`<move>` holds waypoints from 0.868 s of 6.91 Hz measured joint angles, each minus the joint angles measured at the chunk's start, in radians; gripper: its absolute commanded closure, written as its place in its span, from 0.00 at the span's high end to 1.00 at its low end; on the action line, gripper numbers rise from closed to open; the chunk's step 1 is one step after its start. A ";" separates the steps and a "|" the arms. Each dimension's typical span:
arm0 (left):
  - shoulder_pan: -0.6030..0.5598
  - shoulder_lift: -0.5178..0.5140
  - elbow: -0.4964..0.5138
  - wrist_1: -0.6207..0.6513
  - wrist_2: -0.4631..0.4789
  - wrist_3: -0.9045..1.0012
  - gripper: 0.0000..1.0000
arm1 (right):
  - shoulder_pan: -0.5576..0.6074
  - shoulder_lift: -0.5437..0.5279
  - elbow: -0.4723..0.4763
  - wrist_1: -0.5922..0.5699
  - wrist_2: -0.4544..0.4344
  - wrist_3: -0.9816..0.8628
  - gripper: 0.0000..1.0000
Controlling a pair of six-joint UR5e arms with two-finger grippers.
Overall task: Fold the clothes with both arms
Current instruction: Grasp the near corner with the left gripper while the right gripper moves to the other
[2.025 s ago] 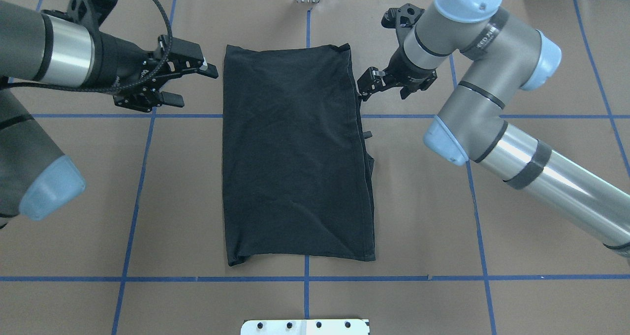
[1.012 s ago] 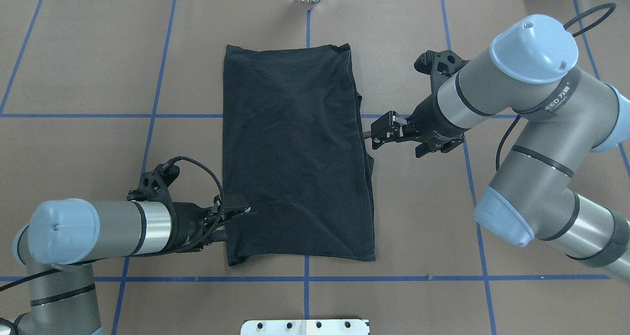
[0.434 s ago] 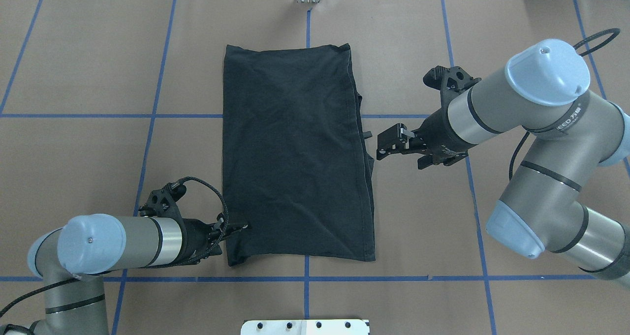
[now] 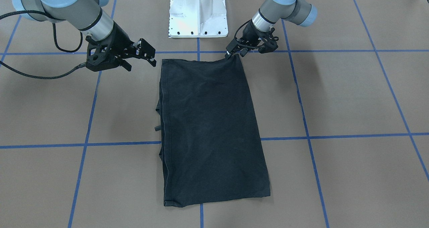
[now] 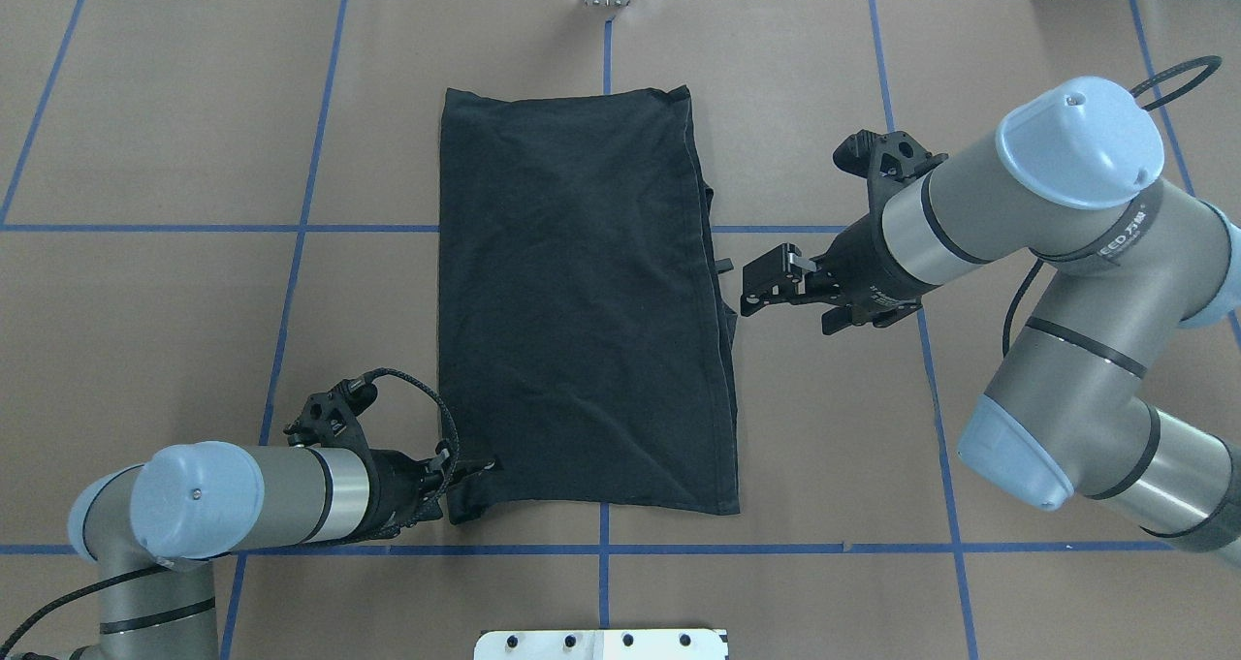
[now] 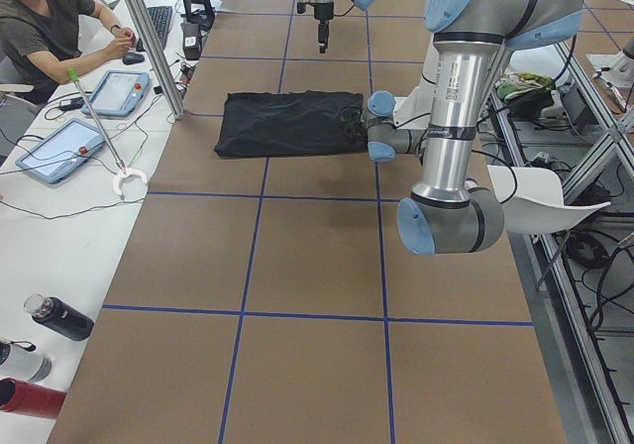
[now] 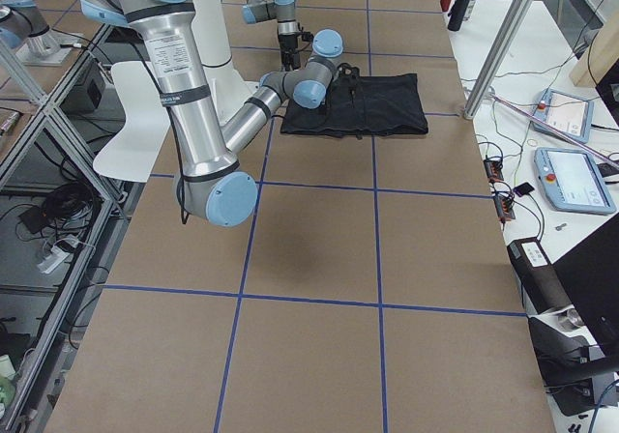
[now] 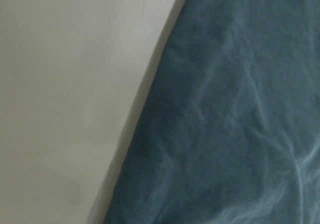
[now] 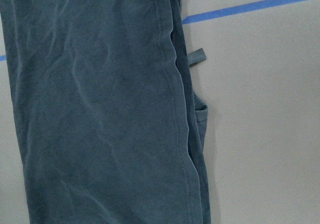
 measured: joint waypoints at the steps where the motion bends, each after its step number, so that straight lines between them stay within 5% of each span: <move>1: 0.012 0.000 0.000 0.002 0.005 -0.001 1.00 | 0.000 0.000 0.001 0.000 0.001 0.000 1.00; 3: 0.025 -0.003 0.005 0.009 0.010 -0.001 0.93 | 0.001 0.001 0.001 0.000 0.008 0.000 1.00; 6: 0.027 -0.006 0.014 0.011 0.011 -0.001 0.63 | 0.006 0.003 0.001 0.001 0.043 0.000 1.00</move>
